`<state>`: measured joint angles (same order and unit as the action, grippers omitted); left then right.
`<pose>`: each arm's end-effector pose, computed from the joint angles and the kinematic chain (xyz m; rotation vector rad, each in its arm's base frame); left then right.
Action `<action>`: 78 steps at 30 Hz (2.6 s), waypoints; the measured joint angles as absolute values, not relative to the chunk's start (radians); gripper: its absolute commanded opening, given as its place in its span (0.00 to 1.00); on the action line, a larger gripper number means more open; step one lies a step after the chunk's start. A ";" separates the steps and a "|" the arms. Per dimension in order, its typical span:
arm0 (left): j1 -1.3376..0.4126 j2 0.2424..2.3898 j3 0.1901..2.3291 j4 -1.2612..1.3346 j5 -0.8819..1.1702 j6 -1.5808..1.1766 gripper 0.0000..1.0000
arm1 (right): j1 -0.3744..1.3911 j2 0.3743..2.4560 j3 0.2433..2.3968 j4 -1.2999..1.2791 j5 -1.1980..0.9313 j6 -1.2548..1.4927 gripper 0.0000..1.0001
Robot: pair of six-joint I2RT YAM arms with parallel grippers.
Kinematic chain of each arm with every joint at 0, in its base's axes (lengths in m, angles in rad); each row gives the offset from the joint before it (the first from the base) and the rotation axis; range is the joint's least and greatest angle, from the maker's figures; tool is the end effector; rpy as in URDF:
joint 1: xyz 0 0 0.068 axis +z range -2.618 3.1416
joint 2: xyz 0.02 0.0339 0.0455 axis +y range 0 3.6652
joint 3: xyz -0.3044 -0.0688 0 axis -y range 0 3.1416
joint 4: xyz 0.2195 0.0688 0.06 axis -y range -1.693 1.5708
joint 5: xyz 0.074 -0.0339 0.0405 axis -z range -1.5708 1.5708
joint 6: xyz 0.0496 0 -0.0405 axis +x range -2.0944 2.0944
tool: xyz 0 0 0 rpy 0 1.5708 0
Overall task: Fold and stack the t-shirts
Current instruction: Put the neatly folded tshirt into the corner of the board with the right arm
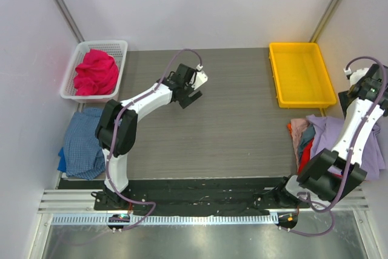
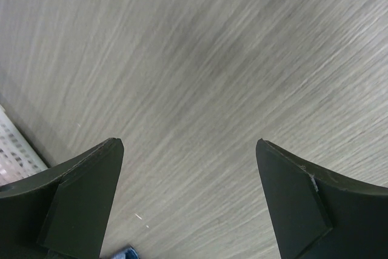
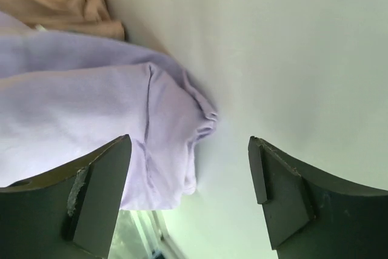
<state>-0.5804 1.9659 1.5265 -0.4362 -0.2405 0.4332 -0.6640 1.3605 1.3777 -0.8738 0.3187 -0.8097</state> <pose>0.3741 -0.2312 0.2616 1.0833 2.1699 0.2274 0.1906 -0.1689 0.3835 -0.0344 2.6537 -0.9795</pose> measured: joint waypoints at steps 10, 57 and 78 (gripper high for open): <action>-0.565 1.871 1.451 -0.437 -0.288 0.315 1.00 | -0.499 1.244 1.467 -0.976 0.192 -0.724 0.88; -0.469 1.696 1.481 -0.528 -0.288 0.049 1.00 | 0.245 1.742 1.531 -0.614 -0.104 -0.146 1.00; -0.469 1.584 1.408 -0.460 -0.323 -0.015 1.00 | 0.246 1.699 1.499 -0.575 -0.111 -0.136 1.00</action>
<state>-0.4690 1.5837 1.4078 -0.4603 -0.3233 -0.0154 0.2459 1.6985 1.4994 -0.5755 -0.1112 -0.1356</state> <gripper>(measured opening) 0.996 0.996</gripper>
